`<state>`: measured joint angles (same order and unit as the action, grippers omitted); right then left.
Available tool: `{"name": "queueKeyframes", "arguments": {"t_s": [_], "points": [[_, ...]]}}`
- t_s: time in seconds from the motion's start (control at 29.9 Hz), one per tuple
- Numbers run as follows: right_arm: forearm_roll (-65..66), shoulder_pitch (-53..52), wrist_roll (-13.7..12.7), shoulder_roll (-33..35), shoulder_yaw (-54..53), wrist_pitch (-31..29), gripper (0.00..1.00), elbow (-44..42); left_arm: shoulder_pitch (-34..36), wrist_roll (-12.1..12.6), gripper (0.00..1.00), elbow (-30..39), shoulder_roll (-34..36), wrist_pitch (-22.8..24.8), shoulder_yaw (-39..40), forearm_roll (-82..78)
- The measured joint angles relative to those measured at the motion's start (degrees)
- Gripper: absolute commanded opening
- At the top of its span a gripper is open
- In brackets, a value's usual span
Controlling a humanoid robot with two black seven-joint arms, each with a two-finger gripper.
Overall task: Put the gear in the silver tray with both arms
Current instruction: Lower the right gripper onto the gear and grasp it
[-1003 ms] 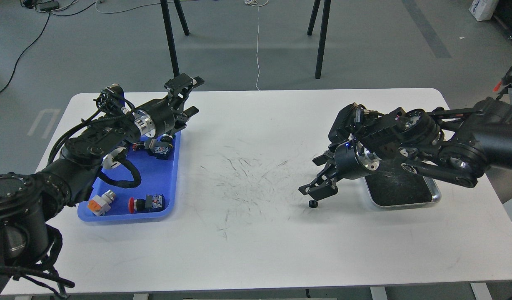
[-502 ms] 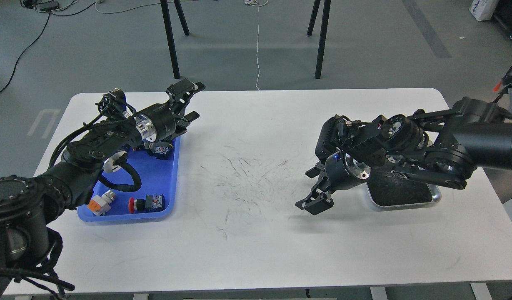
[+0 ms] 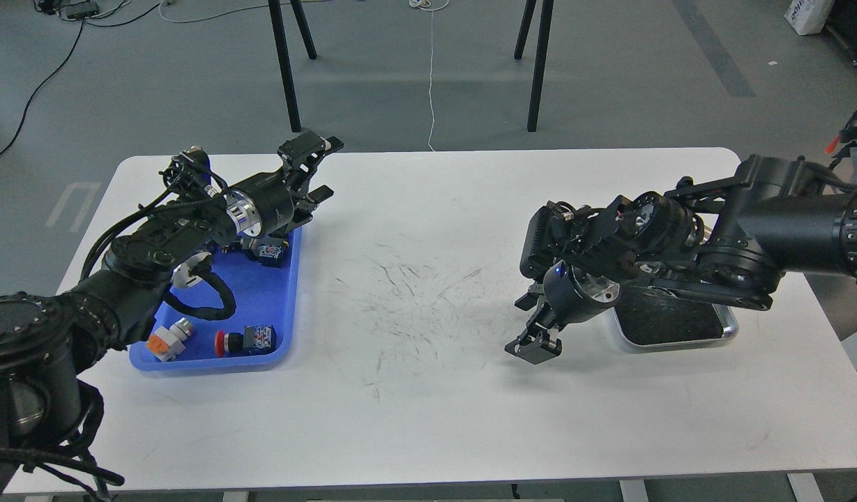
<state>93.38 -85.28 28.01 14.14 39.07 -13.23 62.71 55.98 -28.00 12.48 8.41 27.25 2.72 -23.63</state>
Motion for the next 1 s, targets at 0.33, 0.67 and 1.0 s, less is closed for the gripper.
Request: {"name": "queueKeyframes", "arguments": {"t_s": [0.33, 0.67, 1.0], "points": [[0.01, 0.52, 0.0, -1.53, 1.7, -0.31, 0.64, -0.71, 0.09, 0.0, 1.0, 0.0, -0.45, -0.06, 0.0, 0.0], [-0.28, 0.73, 0.0, -2.91, 1.75, -0.95, 0.59, -1.43, -0.07, 0.0, 1.0, 0.0, -0.67, -0.09, 0.0, 0.0], [-0.28, 0.81, -0.01, -2.98, 1.86, -2.35, 0.53, -1.46, -0.42, 0.0, 1.0, 0.0, -0.67, -0.1, 0.0, -0.01]]}}
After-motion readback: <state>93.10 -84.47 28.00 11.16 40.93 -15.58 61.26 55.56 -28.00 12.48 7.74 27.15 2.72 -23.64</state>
